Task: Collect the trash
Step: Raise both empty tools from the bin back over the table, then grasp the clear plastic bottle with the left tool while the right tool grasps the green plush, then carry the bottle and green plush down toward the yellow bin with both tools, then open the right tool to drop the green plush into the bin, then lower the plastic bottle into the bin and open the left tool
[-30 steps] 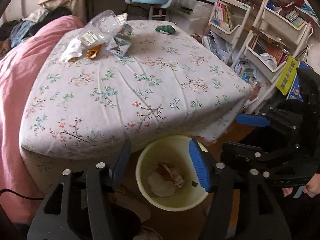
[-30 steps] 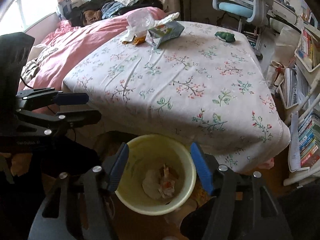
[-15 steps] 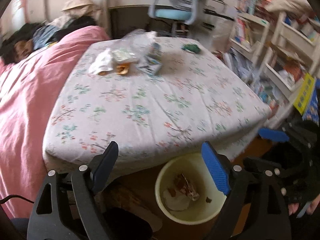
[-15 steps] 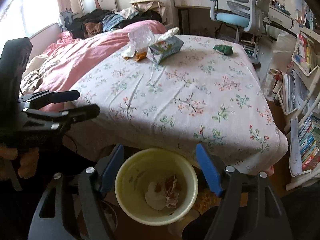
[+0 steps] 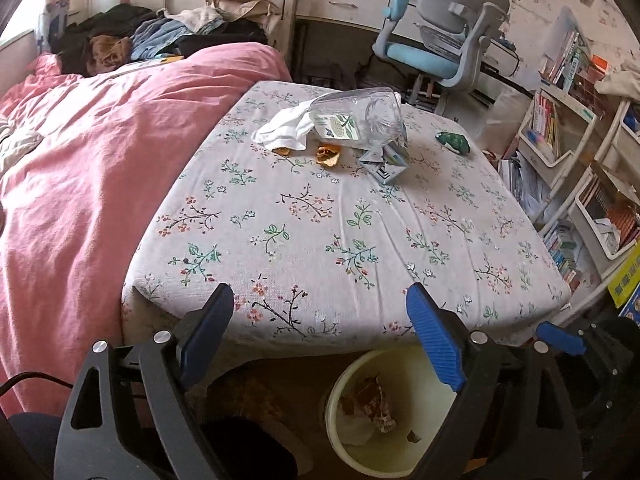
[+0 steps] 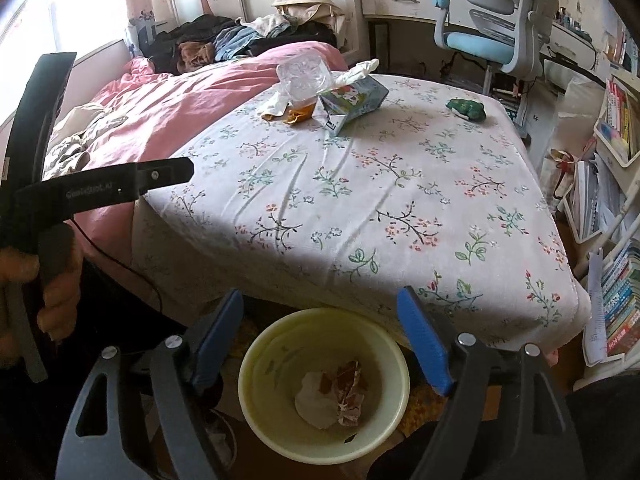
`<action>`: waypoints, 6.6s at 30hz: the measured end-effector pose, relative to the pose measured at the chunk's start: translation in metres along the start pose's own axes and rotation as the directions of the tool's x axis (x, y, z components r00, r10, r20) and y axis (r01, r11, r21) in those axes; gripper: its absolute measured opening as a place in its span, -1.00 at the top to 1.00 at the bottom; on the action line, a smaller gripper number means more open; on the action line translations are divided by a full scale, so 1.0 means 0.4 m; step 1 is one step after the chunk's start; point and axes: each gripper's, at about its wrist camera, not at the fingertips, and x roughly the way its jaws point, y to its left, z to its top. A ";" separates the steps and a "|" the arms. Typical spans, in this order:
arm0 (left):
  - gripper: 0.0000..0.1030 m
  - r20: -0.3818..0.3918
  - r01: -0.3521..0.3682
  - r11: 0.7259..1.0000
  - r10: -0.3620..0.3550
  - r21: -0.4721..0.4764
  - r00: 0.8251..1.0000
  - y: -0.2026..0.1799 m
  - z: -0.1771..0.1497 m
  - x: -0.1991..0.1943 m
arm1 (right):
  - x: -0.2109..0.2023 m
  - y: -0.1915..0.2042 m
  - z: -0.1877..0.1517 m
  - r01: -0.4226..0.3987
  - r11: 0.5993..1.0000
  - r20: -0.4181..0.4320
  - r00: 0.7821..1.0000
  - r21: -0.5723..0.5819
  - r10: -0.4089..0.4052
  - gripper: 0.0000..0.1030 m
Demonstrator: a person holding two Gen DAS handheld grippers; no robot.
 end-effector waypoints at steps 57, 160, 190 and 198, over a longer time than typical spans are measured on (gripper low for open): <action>-0.51 -0.242 0.028 0.978 -0.079 -0.206 0.967 0.081 0.427 0.435 | 0.266 -0.351 0.520 0.020 0.986 0.101 0.994 0.166 -0.037 -0.61; -0.04 -0.254 0.346 0.929 -0.305 0.133 0.918 -0.091 -0.028 0.039 | 0.051 -0.032 -0.024 -0.142 0.989 -0.192 0.970 0.049 0.149 -0.04; -0.05 -0.235 0.330 0.941 -0.307 0.068 0.922 -0.056 -0.016 0.040 | 0.010 -0.114 -0.031 -0.105 0.968 -0.084 0.988 0.228 0.127 -0.38; -0.05 -0.252 0.325 0.943 -0.298 0.072 0.921 -0.060 -0.021 0.052 | 0.005 -0.115 -0.028 -0.115 0.965 -0.071 0.988 0.234 0.135 -0.38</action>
